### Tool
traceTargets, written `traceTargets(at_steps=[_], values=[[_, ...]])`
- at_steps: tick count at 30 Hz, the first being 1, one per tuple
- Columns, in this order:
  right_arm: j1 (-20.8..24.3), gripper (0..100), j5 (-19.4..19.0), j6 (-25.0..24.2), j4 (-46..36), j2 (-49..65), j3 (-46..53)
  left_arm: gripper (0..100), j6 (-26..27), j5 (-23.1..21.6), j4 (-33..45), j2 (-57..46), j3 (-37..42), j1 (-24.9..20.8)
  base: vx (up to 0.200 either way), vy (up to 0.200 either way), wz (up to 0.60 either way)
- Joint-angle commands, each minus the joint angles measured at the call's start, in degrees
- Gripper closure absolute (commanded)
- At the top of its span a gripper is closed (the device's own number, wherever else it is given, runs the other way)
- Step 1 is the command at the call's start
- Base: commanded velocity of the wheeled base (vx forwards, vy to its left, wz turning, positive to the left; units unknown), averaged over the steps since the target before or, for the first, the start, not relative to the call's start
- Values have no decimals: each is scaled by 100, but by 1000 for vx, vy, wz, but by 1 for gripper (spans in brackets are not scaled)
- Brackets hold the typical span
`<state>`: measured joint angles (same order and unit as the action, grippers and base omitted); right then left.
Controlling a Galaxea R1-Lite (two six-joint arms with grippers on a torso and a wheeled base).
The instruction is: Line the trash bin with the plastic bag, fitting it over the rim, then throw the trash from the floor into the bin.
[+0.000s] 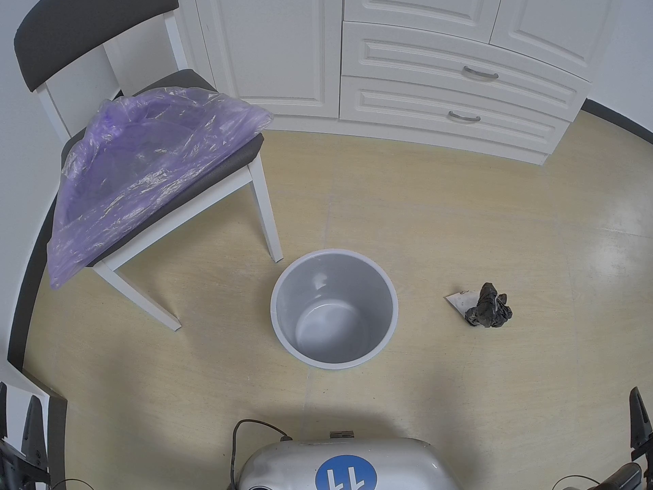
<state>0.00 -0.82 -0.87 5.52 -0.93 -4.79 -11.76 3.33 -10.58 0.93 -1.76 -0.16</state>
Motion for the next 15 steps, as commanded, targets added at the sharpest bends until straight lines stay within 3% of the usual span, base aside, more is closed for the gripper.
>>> traceTargets(at_steps=[1, 6, 11, 15], values=[[0, 0, -50, 157, -34, 84, -189, 0, 842, 151, 179, -75, -53, -2, 0, 0, 0], [0, 0, -50, 280, -166, -356, -409, 0, 1185, 36, 1111, -57, -448, -2, 0, 0, 0], [158, 0, -68, 394, -1387, -707, -769, 0, 1168, -614, 2842, -40, -1196, -11, 0, 0, 0], [246, 0, -94, 394, -1818, -1059, -1006, 0, 1168, -851, 3264, 259, -1477, -90, 0, 0, 0]])
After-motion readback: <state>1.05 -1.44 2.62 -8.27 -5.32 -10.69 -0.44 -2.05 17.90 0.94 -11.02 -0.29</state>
